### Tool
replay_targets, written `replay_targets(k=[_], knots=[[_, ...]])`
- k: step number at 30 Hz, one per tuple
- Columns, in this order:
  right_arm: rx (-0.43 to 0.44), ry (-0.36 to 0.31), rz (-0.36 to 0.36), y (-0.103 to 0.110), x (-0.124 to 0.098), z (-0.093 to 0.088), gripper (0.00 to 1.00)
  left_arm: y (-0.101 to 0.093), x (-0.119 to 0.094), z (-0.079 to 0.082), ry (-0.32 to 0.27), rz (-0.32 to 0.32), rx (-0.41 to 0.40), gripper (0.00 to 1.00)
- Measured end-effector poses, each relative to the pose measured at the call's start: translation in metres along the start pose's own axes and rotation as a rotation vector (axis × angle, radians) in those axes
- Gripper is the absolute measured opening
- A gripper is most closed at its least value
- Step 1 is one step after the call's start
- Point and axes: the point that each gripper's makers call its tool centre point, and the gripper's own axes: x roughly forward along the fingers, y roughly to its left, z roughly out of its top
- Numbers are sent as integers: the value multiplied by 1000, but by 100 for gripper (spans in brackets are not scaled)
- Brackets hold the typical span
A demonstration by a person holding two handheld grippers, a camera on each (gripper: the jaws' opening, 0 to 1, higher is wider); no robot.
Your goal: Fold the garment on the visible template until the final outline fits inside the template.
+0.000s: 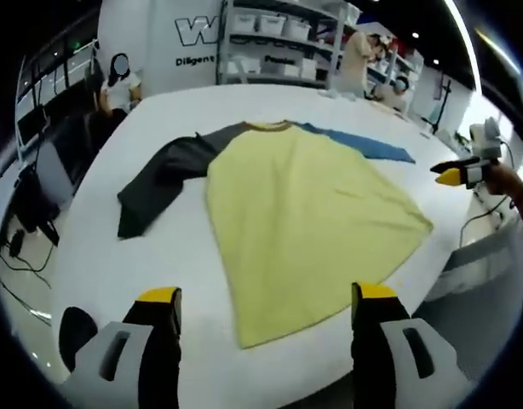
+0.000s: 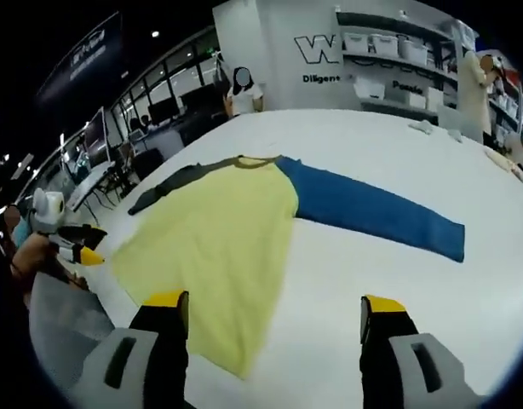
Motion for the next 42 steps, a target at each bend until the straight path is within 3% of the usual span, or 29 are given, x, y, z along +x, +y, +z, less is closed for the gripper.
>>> replay_targets(k=[7,17,27,37,42], knots=[[47,-47,-47,-27,-6,20,94,-6,-4,10,-20,-4,29,98],[77,-82,-150,-87,-14,40,97,-21,-10,19,-30,-43,51,99],[102,-91,-235,-134,-3,40,94,-21,-8,16,-10,-45,54,99],[163,-104,-247,-169,17,38,90,-20,-9,16,-27,-45,41,99],[190,-79,-272,-186,29,31,90,-21,-8,17,-26,-42,38,99]])
